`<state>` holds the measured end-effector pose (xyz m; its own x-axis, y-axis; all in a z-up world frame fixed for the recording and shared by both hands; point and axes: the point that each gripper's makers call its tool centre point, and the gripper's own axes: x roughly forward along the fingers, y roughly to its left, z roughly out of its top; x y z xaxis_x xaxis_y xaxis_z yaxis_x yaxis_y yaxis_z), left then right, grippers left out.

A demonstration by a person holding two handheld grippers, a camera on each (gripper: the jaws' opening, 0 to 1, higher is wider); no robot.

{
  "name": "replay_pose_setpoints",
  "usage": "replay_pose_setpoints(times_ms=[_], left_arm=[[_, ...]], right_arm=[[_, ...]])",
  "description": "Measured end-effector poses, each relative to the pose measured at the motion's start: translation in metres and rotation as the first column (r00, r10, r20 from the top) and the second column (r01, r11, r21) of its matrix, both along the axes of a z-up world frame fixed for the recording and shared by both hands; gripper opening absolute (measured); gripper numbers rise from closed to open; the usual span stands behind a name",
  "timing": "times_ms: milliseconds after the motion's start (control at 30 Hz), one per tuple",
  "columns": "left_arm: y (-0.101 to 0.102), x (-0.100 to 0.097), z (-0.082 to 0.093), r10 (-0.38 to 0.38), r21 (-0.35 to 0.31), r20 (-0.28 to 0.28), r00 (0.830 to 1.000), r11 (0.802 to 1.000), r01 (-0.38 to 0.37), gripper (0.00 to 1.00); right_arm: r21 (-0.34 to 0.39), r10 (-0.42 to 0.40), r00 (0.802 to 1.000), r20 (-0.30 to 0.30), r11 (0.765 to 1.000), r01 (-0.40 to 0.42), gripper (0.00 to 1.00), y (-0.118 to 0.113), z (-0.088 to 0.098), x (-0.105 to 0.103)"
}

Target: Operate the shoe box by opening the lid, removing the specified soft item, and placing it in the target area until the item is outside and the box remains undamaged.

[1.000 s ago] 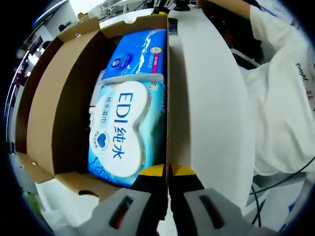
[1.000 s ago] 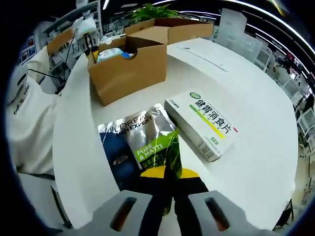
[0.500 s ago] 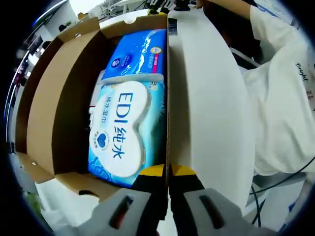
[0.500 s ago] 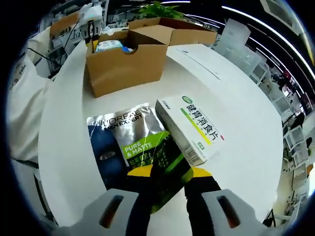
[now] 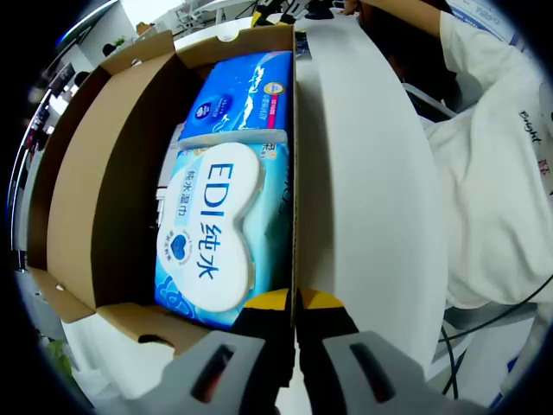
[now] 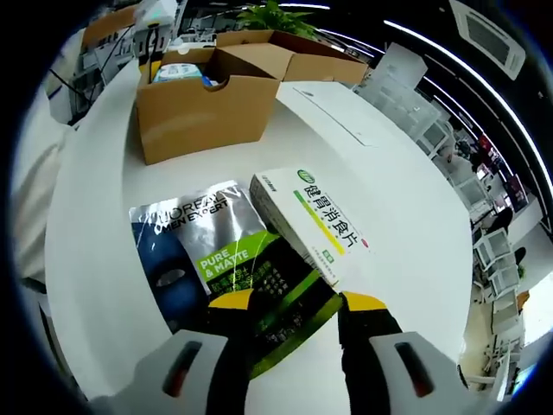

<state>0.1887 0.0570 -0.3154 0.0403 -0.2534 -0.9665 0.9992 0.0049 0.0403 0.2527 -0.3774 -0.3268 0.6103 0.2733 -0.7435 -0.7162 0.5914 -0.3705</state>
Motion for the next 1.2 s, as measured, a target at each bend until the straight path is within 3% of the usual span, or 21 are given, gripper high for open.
replay_pose_setpoints(times_ms=[167, 333, 500, 633, 800, 933, 1200], left_arm=[[0.000, -0.001, 0.000, 0.000, -0.001, 0.001, 1.000, 1.000, 0.000, 0.01], [0.000, -0.001, -0.001, 0.000, 0.001, 0.000, 1.000, 1.000, 0.000, 0.01], [0.000, -0.002, -0.001, 0.002, 0.001, -0.002, 1.000, 1.000, -0.002, 0.01], [0.001, -0.002, -0.001, 0.001, 0.001, -0.001, 1.000, 1.000, -0.001, 0.01], [0.001, -0.003, -0.002, 0.000, 0.000, 0.001, 1.000, 1.000, 0.000, 0.01], [0.002, -0.004, -0.002, 0.000, -0.001, 0.001, 1.000, 1.000, 0.000, 0.01], [0.002, -0.004, -0.002, 0.002, 0.001, -0.003, 1.000, 1.000, -0.002, 0.01]], right_arm=[[-0.012, -0.008, 0.999, 0.036, 1.000, 0.009, 0.48, -0.004, 0.003, 0.003], [-0.012, -0.006, 0.999, 0.036, 1.000, 0.006, 0.37, -0.005, 0.003, -0.002], [0.029, -0.028, 0.998, 0.052, 0.999, 0.026, 0.36, -0.004, 0.006, -0.002], [0.150, -0.051, 0.999, 0.007, 0.987, 0.049, 0.36, 0.010, 0.008, -0.008], [0.201, -0.081, 0.996, -0.037, 0.976, 0.087, 0.45, 0.013, 0.005, -0.010], [0.308, -0.098, 0.993, -0.068, 0.944, 0.115, 0.51, 0.021, 0.005, -0.013], [0.355, -0.107, 0.992, -0.064, 0.927, 0.123, 0.50, 0.027, 0.006, -0.017]])
